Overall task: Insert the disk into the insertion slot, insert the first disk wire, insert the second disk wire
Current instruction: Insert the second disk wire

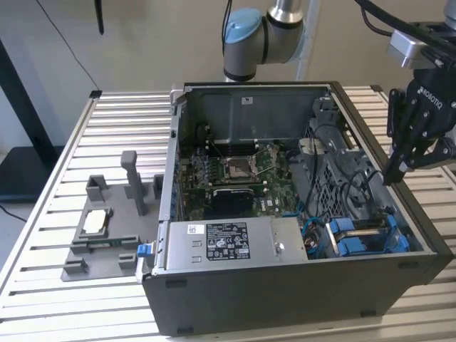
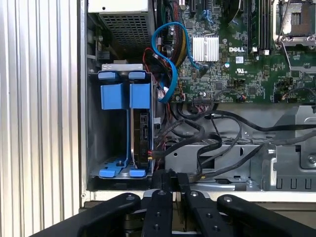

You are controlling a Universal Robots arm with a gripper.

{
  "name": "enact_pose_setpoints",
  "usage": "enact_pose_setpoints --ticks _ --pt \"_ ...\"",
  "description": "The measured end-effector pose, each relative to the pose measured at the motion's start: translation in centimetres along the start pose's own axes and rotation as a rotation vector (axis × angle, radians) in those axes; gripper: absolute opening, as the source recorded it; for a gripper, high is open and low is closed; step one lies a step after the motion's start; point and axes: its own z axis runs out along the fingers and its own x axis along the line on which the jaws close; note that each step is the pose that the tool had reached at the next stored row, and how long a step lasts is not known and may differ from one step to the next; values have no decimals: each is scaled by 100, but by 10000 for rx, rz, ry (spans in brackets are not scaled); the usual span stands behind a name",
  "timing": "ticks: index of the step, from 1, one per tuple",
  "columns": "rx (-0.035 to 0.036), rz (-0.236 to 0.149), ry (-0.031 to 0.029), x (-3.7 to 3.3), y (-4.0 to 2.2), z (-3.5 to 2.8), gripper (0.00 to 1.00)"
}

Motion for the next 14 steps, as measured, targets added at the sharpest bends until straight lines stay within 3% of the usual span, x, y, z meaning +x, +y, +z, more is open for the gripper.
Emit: enact_pose_setpoints --ticks 8,14 --pt "0 0 -3 0 4 2 16" --pt "1 0 1 2 57 -69 16"
